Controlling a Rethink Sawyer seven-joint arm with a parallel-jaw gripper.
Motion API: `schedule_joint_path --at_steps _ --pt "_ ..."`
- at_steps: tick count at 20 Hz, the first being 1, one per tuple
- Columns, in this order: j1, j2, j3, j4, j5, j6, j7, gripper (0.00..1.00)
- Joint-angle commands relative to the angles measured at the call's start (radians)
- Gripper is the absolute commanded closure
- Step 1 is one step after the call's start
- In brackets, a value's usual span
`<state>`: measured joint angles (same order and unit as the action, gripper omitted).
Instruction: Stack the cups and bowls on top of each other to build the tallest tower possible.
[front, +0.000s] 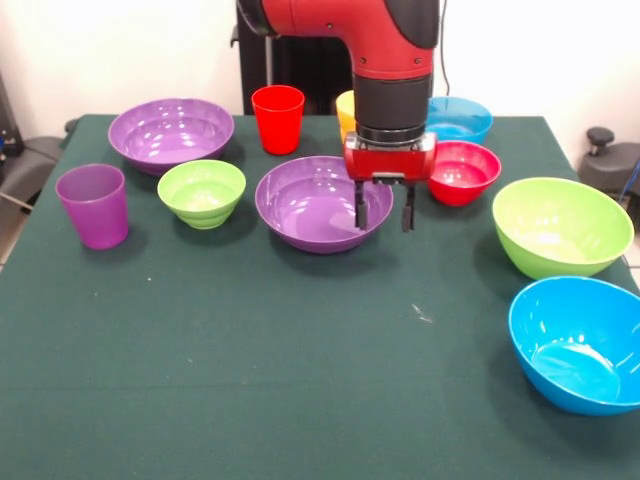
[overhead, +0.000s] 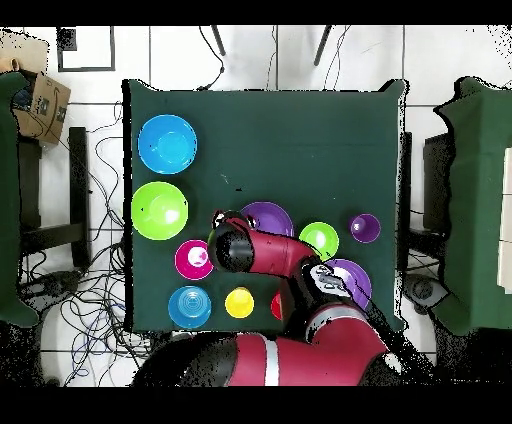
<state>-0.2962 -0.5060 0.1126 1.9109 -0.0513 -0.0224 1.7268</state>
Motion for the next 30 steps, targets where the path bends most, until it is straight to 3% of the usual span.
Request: schedule_joint_path --at_steps 1,6,14,30 --pt "-0.041 -0.055 0.032 0.037 -0.072 0.113 0.047 0.00" --pt "-0.080 -0.134 0.046 0.059 -0.088 0.196 0.016 0.00" --pt "-0.085 0.039 0.047 -0.070 -0.123 0.153 0.010 0.00" --pt "-0.068 0.073 0.069 -0.083 -0.135 0.109 0.065 0.00"
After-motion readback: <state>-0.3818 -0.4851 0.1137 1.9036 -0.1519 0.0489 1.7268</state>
